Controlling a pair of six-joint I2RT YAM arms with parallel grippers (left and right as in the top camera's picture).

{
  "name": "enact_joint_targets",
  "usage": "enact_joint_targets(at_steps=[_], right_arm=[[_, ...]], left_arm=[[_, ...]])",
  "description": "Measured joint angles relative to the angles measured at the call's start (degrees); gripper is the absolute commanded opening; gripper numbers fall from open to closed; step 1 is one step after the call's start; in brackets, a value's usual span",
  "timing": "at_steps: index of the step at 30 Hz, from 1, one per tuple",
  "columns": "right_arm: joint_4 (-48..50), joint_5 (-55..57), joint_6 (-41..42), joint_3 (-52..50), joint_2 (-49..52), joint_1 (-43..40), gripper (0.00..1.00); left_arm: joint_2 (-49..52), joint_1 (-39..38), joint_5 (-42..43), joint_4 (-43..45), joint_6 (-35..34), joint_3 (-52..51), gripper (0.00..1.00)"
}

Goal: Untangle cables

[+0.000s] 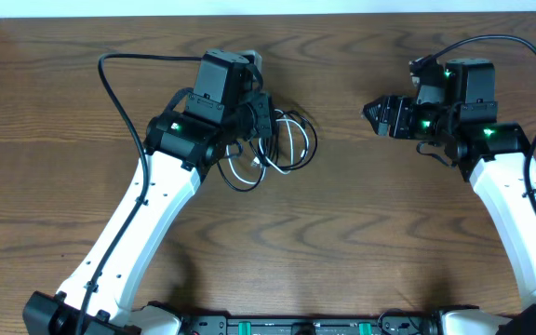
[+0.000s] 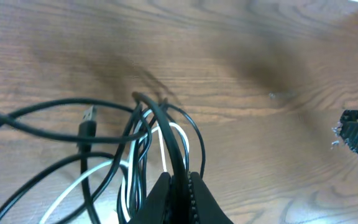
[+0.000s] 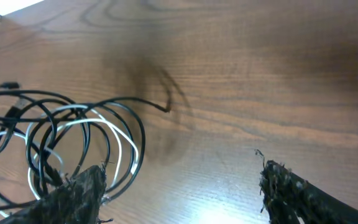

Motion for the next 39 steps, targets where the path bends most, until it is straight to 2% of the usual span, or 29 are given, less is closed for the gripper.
enact_joint_targets(at_steps=[6, 13, 20, 30, 35, 39], right_arm=[[5.29, -1.38, 0.50, -0.02, 0.00, 2.34, 0.79], [8.17, -2.23, 3.08, -0.02, 0.00, 9.01, 0.74], [11.19, -0.55, 13.16, -0.02, 3.87, 13.70, 0.67], [27.34, -6.40, 23.65, 0.00, 14.67, 20.13, 0.66], [32.04, -7.54, 27.19, 0.00, 16.83, 21.86, 0.66], [32.81, -6.49, 28.85, 0.00, 16.92, 23.08, 0.60]], left_arm=[[0.00, 0.00, 1.49, 3.13, -2.99, 0.00, 0.07], [0.00, 0.07, 9.94, 3.48, -3.87, 0.00, 0.07], [-0.04, 2.21, 20.92, 7.96, -7.72, 0.00, 0.07], [-0.04, 2.89, 22.75, 9.20, -12.26, 0.00, 0.07], [-0.04, 2.89, 22.75, 9.38, -13.11, 0.00, 0.07], [-0.04, 2.89, 22.75, 9.60, -13.51, 0.00, 0.07]])
